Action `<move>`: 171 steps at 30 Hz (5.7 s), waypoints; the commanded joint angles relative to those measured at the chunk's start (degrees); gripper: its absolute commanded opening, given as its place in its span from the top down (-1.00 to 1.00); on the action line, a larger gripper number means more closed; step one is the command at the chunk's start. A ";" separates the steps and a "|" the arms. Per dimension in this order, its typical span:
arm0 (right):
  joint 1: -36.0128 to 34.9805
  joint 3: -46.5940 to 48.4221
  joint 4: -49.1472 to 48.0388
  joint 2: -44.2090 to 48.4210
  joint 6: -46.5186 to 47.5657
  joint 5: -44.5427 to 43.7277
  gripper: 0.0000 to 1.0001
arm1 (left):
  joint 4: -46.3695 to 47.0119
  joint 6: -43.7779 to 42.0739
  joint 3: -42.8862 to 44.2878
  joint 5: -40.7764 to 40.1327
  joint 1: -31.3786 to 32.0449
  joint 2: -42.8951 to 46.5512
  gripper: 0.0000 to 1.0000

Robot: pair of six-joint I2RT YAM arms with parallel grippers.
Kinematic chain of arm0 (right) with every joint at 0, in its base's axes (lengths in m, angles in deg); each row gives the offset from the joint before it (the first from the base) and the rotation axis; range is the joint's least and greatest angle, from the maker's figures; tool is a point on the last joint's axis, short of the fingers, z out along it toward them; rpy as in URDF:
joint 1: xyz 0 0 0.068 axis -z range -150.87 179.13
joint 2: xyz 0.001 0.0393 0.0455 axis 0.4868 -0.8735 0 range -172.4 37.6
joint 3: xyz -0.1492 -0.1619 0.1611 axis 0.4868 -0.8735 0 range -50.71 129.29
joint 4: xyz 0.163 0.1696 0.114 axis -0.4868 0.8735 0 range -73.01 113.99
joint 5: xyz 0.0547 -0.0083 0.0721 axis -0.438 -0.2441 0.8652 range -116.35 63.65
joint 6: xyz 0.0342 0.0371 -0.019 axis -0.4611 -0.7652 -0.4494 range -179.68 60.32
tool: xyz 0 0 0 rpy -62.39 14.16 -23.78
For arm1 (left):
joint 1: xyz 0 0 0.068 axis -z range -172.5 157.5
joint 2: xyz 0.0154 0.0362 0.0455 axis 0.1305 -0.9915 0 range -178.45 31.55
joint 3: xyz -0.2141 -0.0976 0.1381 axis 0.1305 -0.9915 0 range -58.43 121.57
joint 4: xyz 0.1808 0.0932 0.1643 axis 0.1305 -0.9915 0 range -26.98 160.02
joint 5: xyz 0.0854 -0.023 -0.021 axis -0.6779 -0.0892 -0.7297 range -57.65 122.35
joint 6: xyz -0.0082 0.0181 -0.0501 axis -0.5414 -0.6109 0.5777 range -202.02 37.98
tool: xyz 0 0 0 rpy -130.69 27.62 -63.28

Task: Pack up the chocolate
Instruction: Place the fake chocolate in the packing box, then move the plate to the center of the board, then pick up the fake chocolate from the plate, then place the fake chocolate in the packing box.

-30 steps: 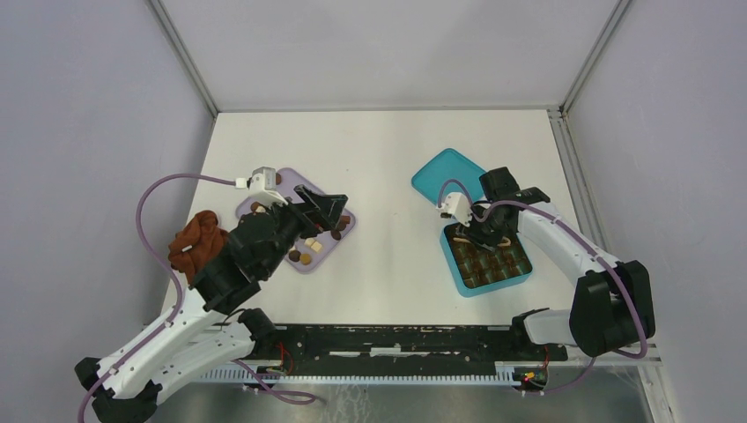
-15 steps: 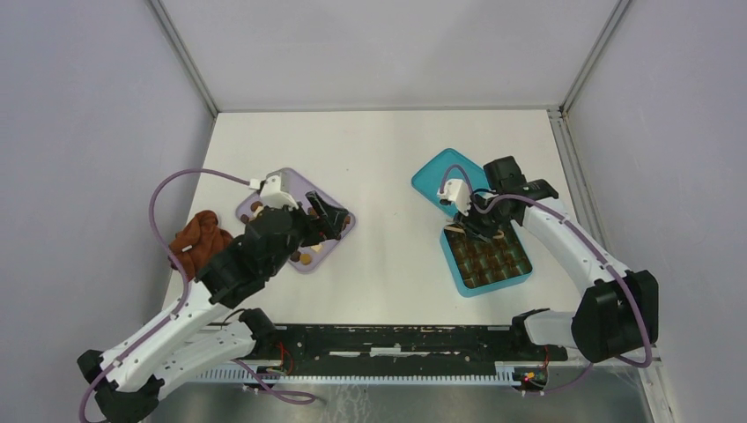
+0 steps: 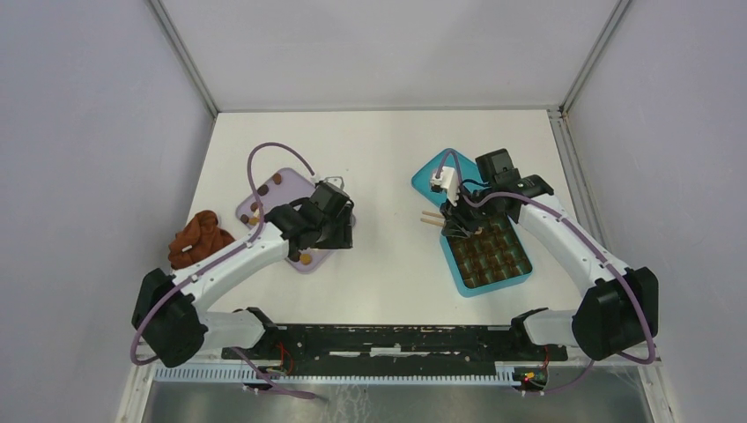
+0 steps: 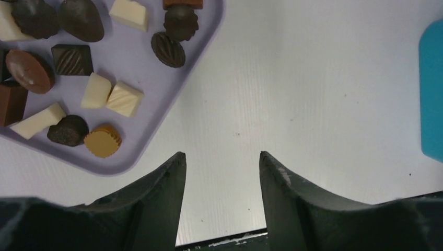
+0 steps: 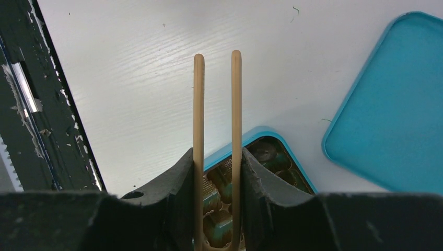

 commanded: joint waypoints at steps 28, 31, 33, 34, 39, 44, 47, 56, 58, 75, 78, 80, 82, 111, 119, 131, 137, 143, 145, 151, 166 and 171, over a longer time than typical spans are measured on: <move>-0.08 1.14 -3.35 -0.08 -2.62 2.42 0.26 | 11.22 -15.08 3.94 35.11 -15.74 -25.12 -0.26; 0.39 1.68 -3.21 -0.26 -2.76 1.87 0.26 | 14.07 -13.03 4.92 39.54 -13.64 -26.27 -0.25; 0.96 1.96 -2.99 -0.44 -2.89 1.32 0.26 | 16.82 -11.39 6.03 41.48 -11.72 -28.06 -0.26; 1.28 2.12 -3.02 -0.51 -3.04 1.07 0.26 | 18.02 -10.50 6.72 42.10 -10.74 -29.23 -0.26; 3.84 2.76 -2.55 -0.19 -3.08 0.25 0.26 | 23.44 -5.72 12.08 43.88 -5.61 -36.29 -0.26; 5.23 3.78 -2.12 0.31 -2.82 -1.51 0.26 | 26.95 -2.65 15.72 42.91 -3.22 -37.40 -0.26; 5.81 5.38 -1.52 0.12 -2.37 -2.38 0.26 | 26.52 -2.75 15.56 39.68 -3.29 -32.74 -0.28; 6.09 11.04 0.95 -2.97 -0.91 -2.14 0.27 | 15.50 -5.74 6.58 18.78 -3.29 -10.64 -0.32; 5.12 11.58 2.18 -3.72 0.31 -2.61 0.27 | 12.56 -6.09 3.64 11.67 -3.27 -4.15 -0.33; -24.23 5.17 -2.73 -14.25 -0.37 -23.98 0.25 | 2.38 -0.43 2.80 -19.26 -3.25 34.30 -0.68; -27.36 5.77 -3.60 -17.26 -1.41 -26.46 0.25 | 1.06 0.94 2.40 -20.19 -3.30 36.95 -0.68; -28.95 6.24 -3.99 -19.27 -1.90 -27.98 0.24 | 0.94 1.69 1.86 -20.48 -3.26 38.60 -0.68; -29.82 6.91 -4.26 -21.09 -2.64 -29.20 0.23 | 0.95 2.02 1.60 -20.70 -3.30 39.88 -0.68; -30.81 15.53 -2.55 -30.96 -7.46 -28.57 0.04 | 1.04 2.76 0.27 -20.76 -3.30 42.18 -0.67; -30.90 17.52 -1.57 -33.39 -8.03 -27.77 0.03 | 1.74 2.77 0.02 -20.41 -3.27 42.02 -0.66; -31.19 16.79 -0.89 -34.44 -8.61 -28.87 0.08 | 3.80 2.27 -0.28 -19.54 -3.29 40.75 -0.66; -31.19 17.37 -0.86 -33.81 -8.78 -29.28 0.46 | 3.82 2.16 -0.03 -19.22 -3.30 40.29 -0.66; -30.45 16.26 -1.53 -30.11 -8.39 -28.72 0.71 | 3.82 2.31 -0.12 -19.13 -3.27 40.98 -0.66; -29.57 15.82 -1.66 -28.26 -8.07 -27.19 0.72 | 3.84 2.63 -0.32 -19.04 -3.29 41.14 -0.66; -25.59 14.63 -1.41 -22.26 -6.16 -18.30 0.73 | 4.66 3.04 -0.86 -18.65 -3.30 41.05 -0.65; -0.25 2.21 3.48 -0.49 0.41 -11.14 0.72 | 13.86 1.76 -2.95 -14.36 -3.21 34.05 -0.67; 11.39 -0.60 8.31 1.48 5.11 -11.56 0.72 | 18.05 2.32 -4.75 -12.42 -3.30 31.01 -0.78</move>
